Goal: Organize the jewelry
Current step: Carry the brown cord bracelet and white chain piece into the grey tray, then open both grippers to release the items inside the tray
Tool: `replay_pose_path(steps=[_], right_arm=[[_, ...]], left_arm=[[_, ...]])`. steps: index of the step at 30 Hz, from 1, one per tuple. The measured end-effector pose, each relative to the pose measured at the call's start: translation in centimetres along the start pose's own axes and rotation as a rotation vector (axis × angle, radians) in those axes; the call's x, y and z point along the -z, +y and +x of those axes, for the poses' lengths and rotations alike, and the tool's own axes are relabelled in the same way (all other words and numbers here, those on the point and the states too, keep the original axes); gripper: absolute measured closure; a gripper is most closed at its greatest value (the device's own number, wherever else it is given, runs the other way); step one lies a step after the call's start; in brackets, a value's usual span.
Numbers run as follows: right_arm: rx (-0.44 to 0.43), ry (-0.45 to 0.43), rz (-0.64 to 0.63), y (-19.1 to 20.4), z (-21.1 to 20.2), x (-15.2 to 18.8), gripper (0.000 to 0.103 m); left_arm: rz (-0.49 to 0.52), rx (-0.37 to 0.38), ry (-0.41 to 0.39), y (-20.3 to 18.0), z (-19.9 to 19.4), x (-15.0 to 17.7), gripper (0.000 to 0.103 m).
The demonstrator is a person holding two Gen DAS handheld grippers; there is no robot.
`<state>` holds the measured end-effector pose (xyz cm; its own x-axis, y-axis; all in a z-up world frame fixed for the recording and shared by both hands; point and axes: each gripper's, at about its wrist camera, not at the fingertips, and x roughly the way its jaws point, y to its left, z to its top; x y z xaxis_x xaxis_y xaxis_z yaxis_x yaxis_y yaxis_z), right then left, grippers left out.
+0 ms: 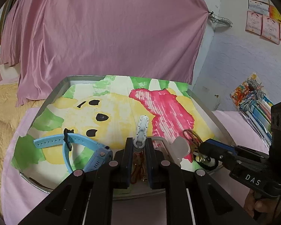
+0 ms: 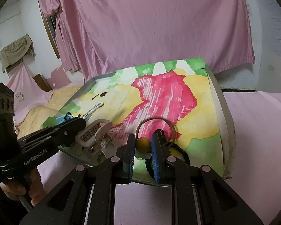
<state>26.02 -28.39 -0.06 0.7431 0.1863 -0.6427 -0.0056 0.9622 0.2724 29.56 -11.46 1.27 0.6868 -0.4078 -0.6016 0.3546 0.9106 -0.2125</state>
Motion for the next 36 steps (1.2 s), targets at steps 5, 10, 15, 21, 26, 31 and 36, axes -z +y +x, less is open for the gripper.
replay_pose_path(steps=[5,10,15,21,26,31,36], right_arm=[[0.006,0.006,-0.001,-0.1,0.3,-0.2,0.087],[0.007,0.007,0.019,-0.5,0.3,-0.2,0.085],[0.012,-0.015,0.023,-0.6,0.0,-0.1,0.075],[0.017,-0.043,0.023,-0.6,-0.5,0.0,0.075],[0.06,-0.114,0.006,-0.3,-2.0,0.3,0.062],[0.098,-0.211,-0.028,0.3,-4.6,0.7,0.059],[0.109,-0.301,-0.047,1.0,-7.2,1.4,0.05]], left_arm=[[0.002,-0.004,-0.001,0.0,0.0,0.0,0.09],[0.001,-0.018,0.002,0.1,-0.1,0.0,0.09],[0.007,-0.022,0.002,0.0,-0.1,0.1,0.09],[0.012,-0.019,-0.011,0.0,-0.3,0.1,0.09],[0.019,-0.006,-0.051,-0.2,-1.1,0.0,0.086],[0.031,0.004,-0.107,-0.5,-2.8,0.1,0.068],[0.031,0.002,-0.187,-0.7,-5.5,0.8,0.038]])
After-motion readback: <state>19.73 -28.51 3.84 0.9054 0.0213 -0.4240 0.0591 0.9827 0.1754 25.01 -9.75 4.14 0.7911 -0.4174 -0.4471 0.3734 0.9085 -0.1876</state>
